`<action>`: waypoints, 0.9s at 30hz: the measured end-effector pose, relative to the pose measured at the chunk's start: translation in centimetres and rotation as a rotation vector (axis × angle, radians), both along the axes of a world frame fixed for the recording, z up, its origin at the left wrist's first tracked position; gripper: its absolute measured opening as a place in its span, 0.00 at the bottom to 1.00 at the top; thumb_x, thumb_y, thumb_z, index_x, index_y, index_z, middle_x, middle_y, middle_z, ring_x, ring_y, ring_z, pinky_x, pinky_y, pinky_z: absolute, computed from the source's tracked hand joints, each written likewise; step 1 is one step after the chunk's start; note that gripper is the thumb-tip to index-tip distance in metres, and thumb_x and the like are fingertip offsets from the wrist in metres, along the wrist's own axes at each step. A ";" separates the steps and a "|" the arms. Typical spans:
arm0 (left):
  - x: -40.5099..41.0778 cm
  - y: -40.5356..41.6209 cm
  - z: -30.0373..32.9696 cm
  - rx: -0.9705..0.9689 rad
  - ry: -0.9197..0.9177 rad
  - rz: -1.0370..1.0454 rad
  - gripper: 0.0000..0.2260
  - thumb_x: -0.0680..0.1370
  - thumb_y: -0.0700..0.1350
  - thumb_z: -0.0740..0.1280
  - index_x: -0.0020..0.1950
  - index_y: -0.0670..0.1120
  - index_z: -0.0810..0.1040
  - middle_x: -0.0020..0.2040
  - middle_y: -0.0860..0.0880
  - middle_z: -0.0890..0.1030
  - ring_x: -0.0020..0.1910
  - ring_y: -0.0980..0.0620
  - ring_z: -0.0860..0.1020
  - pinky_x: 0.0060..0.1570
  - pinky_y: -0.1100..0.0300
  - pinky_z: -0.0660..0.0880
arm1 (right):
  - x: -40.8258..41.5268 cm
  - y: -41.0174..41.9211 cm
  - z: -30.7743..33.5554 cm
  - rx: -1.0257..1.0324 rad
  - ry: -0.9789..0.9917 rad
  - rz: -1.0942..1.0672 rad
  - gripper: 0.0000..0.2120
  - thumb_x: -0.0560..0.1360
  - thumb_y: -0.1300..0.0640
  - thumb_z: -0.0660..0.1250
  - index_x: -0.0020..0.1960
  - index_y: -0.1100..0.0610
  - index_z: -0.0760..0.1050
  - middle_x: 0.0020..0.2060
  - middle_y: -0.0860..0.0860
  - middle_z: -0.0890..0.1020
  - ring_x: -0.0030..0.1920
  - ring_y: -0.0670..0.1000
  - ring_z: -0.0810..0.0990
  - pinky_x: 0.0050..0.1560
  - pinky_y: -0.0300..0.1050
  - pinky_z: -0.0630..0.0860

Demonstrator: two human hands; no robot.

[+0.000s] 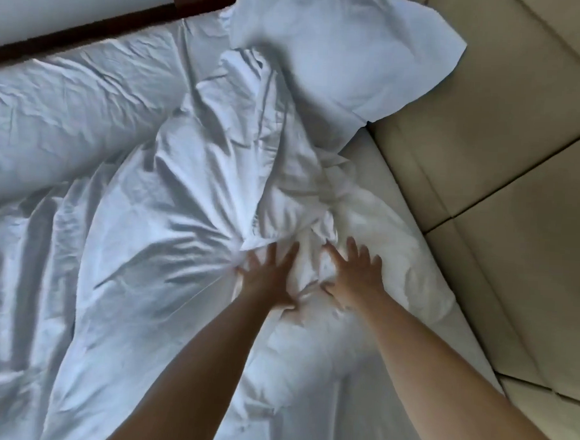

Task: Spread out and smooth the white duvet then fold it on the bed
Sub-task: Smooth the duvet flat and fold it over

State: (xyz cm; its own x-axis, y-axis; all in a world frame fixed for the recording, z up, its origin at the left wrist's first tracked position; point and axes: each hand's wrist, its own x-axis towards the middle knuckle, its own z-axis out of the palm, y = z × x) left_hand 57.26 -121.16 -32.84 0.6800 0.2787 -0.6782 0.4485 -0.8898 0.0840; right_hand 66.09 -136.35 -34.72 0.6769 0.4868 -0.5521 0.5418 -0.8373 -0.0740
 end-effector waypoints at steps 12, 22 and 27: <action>0.2 0.7 -4.7 0.156 0.017 -0.165 0.43 0.76 0.42 0.65 0.77 0.53 0.35 0.77 0.45 0.48 0.72 0.36 0.58 0.61 0.43 0.72 | -2.1 -3.0 -4.2 0.288 0.062 -0.480 0.45 0.74 0.40 0.65 0.78 0.53 0.41 0.56 0.56 0.78 0.53 0.55 0.79 0.52 0.47 0.74; -1.6 -2.1 4.2 -0.015 -0.559 0.475 0.19 0.73 0.37 0.64 0.63 0.48 0.71 0.54 0.42 0.81 0.53 0.38 0.78 0.49 0.53 0.72 | -4.1 -5.3 4.0 0.212 -0.059 -0.367 0.17 0.78 0.46 0.62 0.60 0.58 0.69 0.55 0.55 0.80 0.56 0.56 0.79 0.50 0.45 0.72; -2.3 -5.3 12.2 -0.255 -0.781 0.407 0.26 0.71 0.33 0.64 0.67 0.50 0.72 0.66 0.48 0.76 0.61 0.44 0.76 0.55 0.62 0.70 | -5.8 -7.8 12.6 0.221 -0.278 -0.260 0.19 0.78 0.47 0.63 0.61 0.58 0.68 0.54 0.56 0.80 0.55 0.56 0.79 0.46 0.45 0.71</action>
